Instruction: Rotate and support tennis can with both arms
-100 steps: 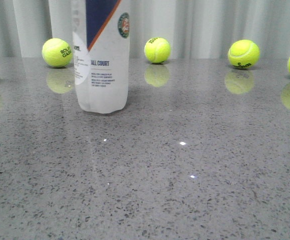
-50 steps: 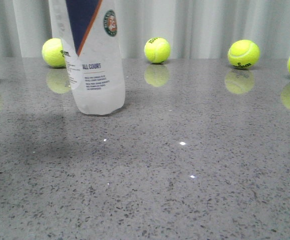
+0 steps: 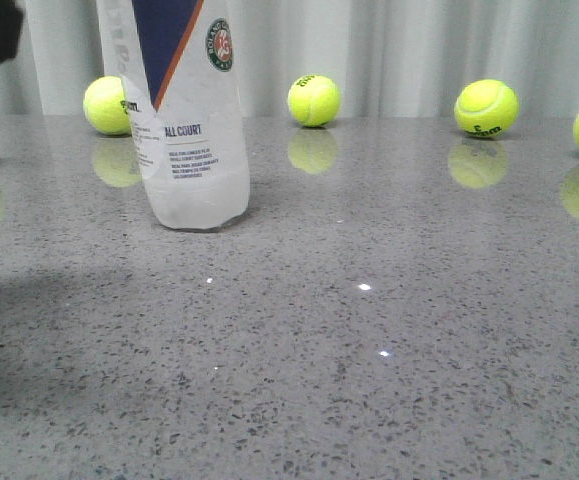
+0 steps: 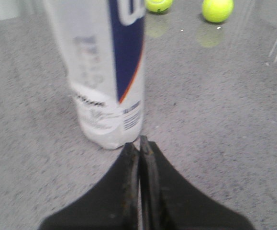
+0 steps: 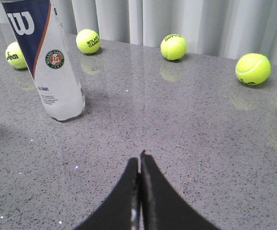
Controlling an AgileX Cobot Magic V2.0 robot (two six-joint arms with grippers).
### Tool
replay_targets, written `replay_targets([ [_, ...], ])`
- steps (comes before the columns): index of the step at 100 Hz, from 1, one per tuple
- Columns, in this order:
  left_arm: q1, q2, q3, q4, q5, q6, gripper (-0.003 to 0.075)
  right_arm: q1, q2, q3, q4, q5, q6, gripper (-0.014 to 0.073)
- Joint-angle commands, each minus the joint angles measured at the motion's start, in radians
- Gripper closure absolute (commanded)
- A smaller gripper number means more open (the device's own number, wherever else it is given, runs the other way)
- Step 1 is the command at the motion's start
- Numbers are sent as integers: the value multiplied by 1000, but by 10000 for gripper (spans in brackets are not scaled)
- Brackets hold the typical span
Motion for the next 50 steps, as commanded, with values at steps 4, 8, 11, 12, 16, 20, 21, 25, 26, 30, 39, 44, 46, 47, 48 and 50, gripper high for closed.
replay_targets([
  [4, 19, -47, 22, -9, -141, -11, 739, -4, 10, -24, -10, -71, 0, 655],
  [8, 22, -61, 48, -9, -186, -11, 739, -3, 10, -24, -10, -72, 0, 655],
  [11, 26, -75, 63, -9, -211, -11, 739, -3, 10, -24, -10, -70, 0, 655],
  [12, 28, -78, 73, -9, -227, -11, 739, -3, 10, -24, -10, -70, 0, 655],
  [16, 41, -101, 101, -9, -262, -11, 739, -5, 10, -24, -10, -71, 0, 655],
  [20, 60, -129, 140, -9, -297, -11, 739, -5, 10, -24, -10, -71, 0, 655],
  [21, 64, -133, 140, -9, -297, -11, 739, -5, 10, -24, -10, -71, 0, 655],
  [25, 88, -158, 175, -9, -314, -11, 739, -5, 10, -24, -10, -71, 0, 655],
  [26, 92, -162, 180, -9, -315, -11, 739, -5, 10, -24, -10, -71, 0, 655],
  [30, 120, -186, 206, -9, -314, -11, 739, -5, 10, -24, -10, -71, 0, 655],
  [39, 186, -251, 259, 12, -310, -11, 739, -5, 10, -24, -10, -71, 0, 655],
  [44, 226, -288, 285, 35, -304, -11, 739, -5, 10, -24, -10, -71, 0, 655],
  [46, 243, -305, 296, 47, -301, -11, 739, -4, 10, -24, -10, -71, 0, 655],
  [47, 255, -316, 300, 52, -299, -11, 739, -4, 10, -24, -10, -71, 0, 655],
  [48, 255, -316, 303, 52, -299, -11, 739, -4, 10, -24, -10, -71, 0, 655],
  [50, 278, -339, 318, 65, -299, -11, 739, -4, 10, -24, -10, -71, 0, 655],
])
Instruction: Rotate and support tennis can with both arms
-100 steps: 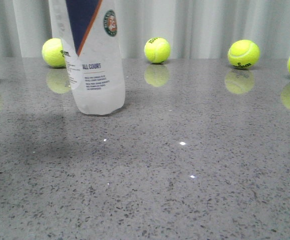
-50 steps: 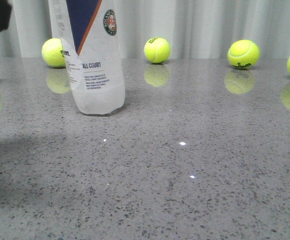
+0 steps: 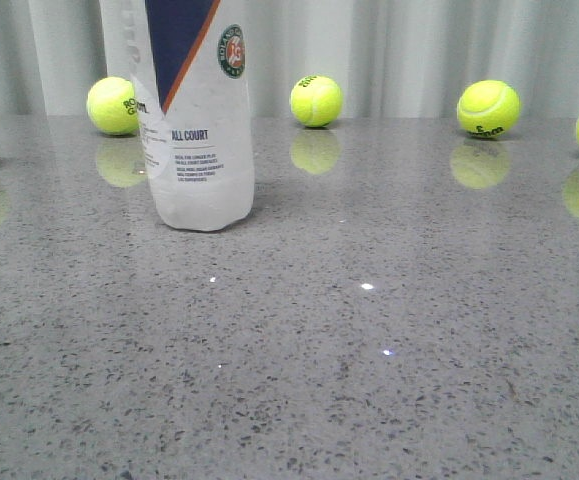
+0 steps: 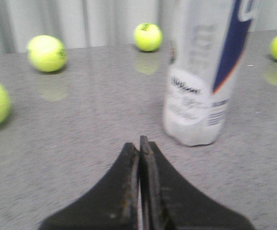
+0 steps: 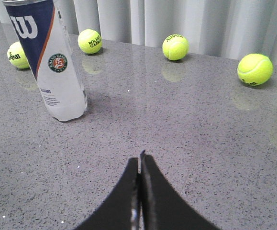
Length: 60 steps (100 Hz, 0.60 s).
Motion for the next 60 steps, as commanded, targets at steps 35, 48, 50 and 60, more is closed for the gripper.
replay_targets([
  [35, 318, -394, 207, 40, -20, -11, 739, -4, 10, -24, -8, -72, 0, 655],
  [48, 359, -540, 259, 40, 80, -11, 739, -4, 10, -24, -8, -72, 0, 655],
  [50, 362, -556, 259, 42, 101, -11, 739, -4, 10, -24, -8, -71, 0, 655],
  [60, 388, -560, 262, 42, 135, -11, 739, -4, 11, -24, -8, -70, 0, 655],
])
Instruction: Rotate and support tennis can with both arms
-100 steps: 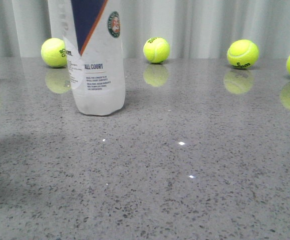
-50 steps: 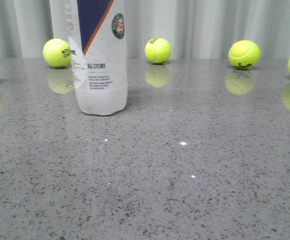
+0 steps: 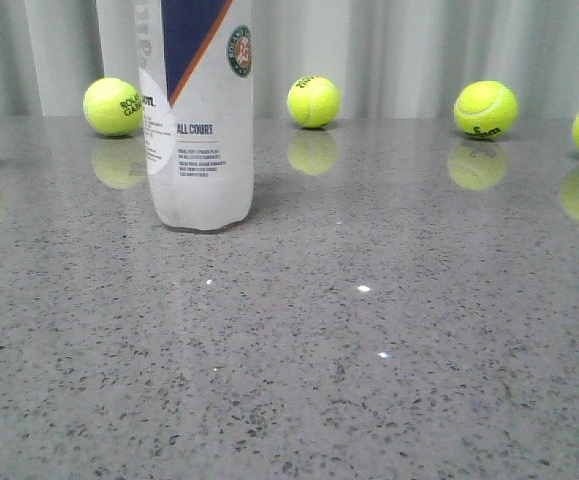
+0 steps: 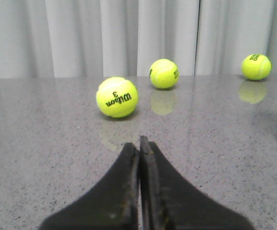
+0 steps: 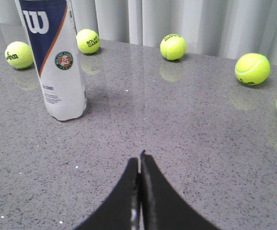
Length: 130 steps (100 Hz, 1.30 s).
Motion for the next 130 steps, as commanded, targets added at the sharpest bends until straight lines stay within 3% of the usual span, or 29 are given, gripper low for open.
replay_targets([
  [1, 20, -24, 45, 0, -17, -11, 739, -4, 14, -24, -8, -70, 0, 655],
  [106, 19, -35, 45, 0, 5, -11, 739, -4, 15, -24, -8, -64, 0, 655],
  [120, 19, -35, 45, 0, 5, -11, 739, -5, 15, -11, -11, -121, 0, 655],
  [130, 19, -35, 45, 0, 5, -11, 739, -26, 15, 38, -20, -254, 0, 655],
])
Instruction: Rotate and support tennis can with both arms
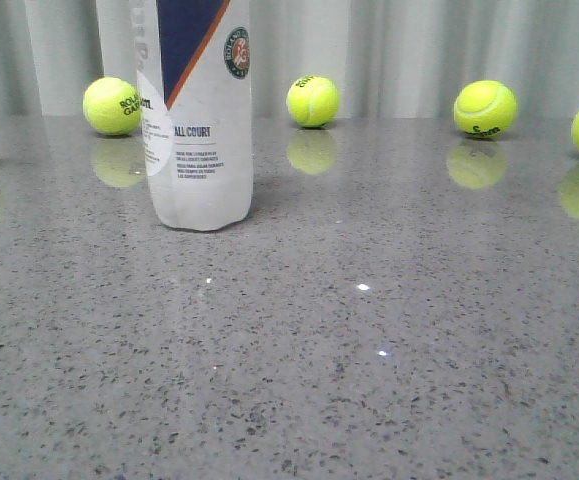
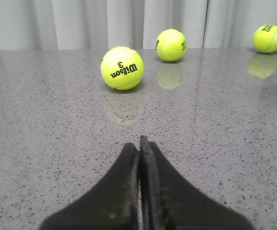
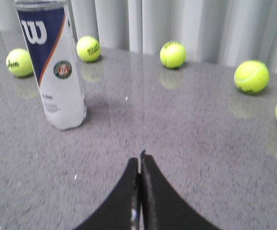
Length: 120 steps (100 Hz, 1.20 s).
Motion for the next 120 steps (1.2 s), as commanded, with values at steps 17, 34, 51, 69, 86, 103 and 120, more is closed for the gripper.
replay_targets([
  [17, -6, -35, 45, 0, -74, -9, 739, -151, 15, 117, -21, -342, 0, 655],
  [34, -6, -35, 45, 0, -74, -9, 739, -335, 6, 239, -25, -449, 0, 655],
  [51, -6, -35, 45, 0, -74, -9, 739, -449, -84, 335, -51, -449, 0, 655],
  [69, -6, -35, 45, 0, -76, -9, 739, -458, -181, 464, -56, -486, 13, 655],
  [86, -6, -35, 45, 0, -76, -9, 739, -457, -184, 465, -58, -471, 21, 655],
  [103, -6, -35, 45, 0, -76, -9, 739, -457, -184, 465, -58, -473, 21, 655],
  [120, -6, -35, 45, 0, -76, -9, 739, -457, -184, 465, -58, -473, 21, 655],
])
